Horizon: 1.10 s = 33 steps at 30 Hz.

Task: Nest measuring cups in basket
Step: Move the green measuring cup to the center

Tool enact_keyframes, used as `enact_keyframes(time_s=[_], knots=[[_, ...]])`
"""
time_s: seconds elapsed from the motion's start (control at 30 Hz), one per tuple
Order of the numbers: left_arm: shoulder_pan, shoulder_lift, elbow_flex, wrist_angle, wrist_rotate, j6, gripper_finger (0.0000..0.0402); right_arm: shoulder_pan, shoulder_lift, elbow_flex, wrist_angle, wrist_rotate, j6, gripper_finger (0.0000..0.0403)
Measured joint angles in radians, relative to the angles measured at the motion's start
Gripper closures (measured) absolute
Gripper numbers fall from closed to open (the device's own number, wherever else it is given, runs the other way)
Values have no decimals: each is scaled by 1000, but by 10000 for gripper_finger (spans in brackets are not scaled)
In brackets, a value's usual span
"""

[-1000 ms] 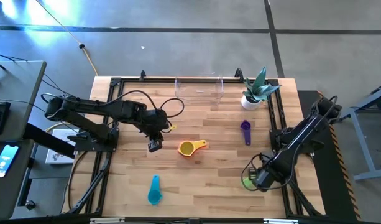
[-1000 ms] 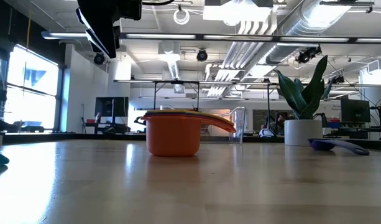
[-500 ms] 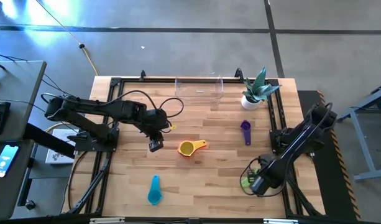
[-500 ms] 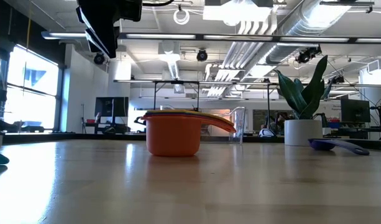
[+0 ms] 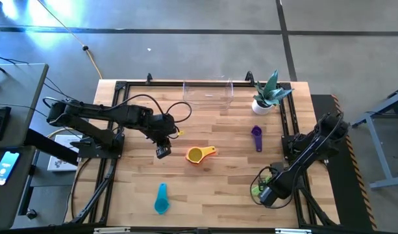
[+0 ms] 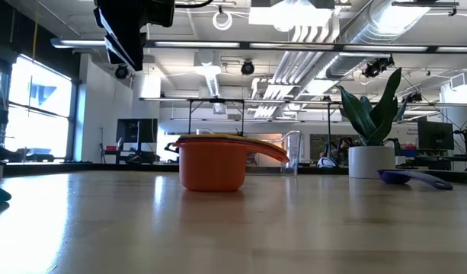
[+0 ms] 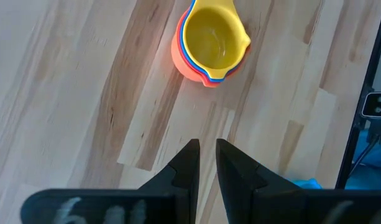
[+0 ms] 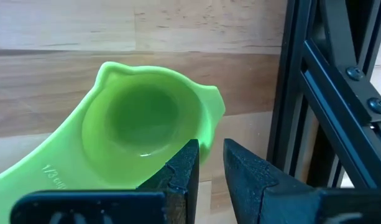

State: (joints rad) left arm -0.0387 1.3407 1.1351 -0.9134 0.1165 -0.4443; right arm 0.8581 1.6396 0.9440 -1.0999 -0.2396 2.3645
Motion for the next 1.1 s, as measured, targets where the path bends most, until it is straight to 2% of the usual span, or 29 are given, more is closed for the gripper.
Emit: enact_keyframes(time_s=[0.5,0.6,0.73,0.97,1.1], knots=[[0,0,0,0,0,0,358,-5,57,1,37,-22,-9,337],[0,0,0,0,0,0,358,-11,57,1,23,-27,-21,352],[0,0,0,0,0,0,358,-21,55,2,5,-31,-38,392],[0,0,0,0,0,1,358,-23,51,3,4,-22,-52,396],[0,0,0,0,0,1,358,-28,16,3,0,27,-66,399]])
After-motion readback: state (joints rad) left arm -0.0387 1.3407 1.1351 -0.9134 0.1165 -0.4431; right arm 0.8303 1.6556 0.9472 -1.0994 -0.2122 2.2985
